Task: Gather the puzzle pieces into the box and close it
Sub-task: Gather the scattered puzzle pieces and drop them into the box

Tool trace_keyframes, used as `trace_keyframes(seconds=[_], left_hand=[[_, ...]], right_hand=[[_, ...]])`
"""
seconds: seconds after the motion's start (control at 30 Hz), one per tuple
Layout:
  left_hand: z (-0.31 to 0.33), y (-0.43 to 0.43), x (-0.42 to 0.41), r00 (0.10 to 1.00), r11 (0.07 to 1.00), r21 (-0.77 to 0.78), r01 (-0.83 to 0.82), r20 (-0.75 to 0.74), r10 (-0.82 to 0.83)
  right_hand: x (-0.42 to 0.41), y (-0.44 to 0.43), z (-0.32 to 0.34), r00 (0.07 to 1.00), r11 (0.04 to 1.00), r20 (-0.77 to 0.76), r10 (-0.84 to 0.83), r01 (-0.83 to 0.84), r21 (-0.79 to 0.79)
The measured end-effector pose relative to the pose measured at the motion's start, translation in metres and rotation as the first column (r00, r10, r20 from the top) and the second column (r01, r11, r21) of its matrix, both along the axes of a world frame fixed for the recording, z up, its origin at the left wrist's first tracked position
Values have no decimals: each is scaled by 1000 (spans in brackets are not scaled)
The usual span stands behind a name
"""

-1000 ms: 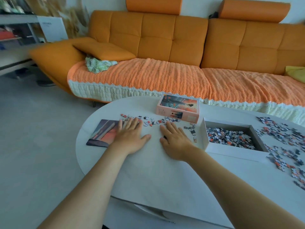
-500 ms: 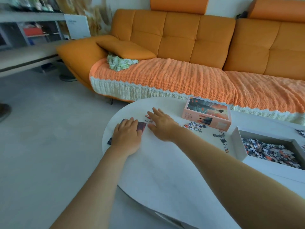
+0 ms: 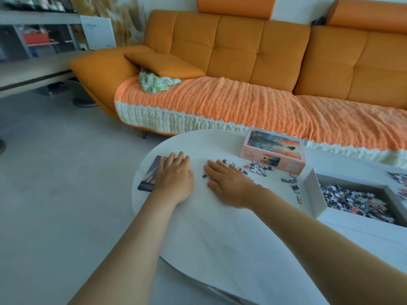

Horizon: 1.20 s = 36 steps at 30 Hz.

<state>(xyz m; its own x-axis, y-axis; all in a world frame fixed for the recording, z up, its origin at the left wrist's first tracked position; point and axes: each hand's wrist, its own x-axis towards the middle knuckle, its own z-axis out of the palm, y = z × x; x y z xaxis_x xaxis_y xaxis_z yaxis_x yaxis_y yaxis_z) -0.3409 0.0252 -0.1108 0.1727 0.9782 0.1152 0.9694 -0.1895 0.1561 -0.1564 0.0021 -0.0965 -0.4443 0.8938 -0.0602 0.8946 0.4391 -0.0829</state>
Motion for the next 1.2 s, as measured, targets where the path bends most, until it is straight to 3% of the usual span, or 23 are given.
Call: trace_keyframes(seconds=[0.07, 0.13, 0.23, 0.37, 0.43, 0.53, 0.7, 0.77, 0.83, 0.93, 1.07, 1.2], left_hand=[[3, -5, 19, 993, 994, -34, 107, 59, -105], [5, -11, 42, 970, 974, -90, 207, 144, -193], [3, -21, 72, 938, 939, -130, 319, 184, -293], [7, -26, 89, 893, 931, -117, 345, 345, -288], [9, -23, 91, 913, 949, -116, 293, 329, -241], [10, -13, 95, 941, 955, -164, 247, 275, -196], [10, -1, 114, 922, 913, -192, 361, 219, -319], [11, -4, 124, 890, 898, -186, 398, 317, -329], [12, -6, 134, 853, 887, -171, 428, 401, -334], [9, -5, 144, 843, 879, -123, 461, 370, -390], [4, -2, 152, 834, 864, -141, 484, 374, -406], [5, -2, 152, 777, 869, -66, 490, 486, -401]], right_hand=[[17, -12, -2, 999, 1000, -53, -2, 2, 7], [33, -19, -1, 979, 999, -200, -31, 33, 7], [53, -17, 8, 921, 981, -359, -152, 183, 56], [77, -3, 9, 934, 946, -169, -315, 324, 30], [80, -7, 6, 939, 945, -108, -327, 326, -27], [82, -18, 0, 916, 939, -209, -344, 340, -55], [91, -28, -6, 828, 892, -474, -298, 419, 172], [95, -30, -3, 796, 824, -441, -415, 534, 189], [96, -31, 0, 735, 756, -355, -577, 645, 108], [95, -30, -7, 661, 686, -238, -711, 727, -27], [98, -32, -15, 679, 705, -254, -688, 709, -12], [100, -44, -14, 678, 791, -548, -489, 609, 49]])
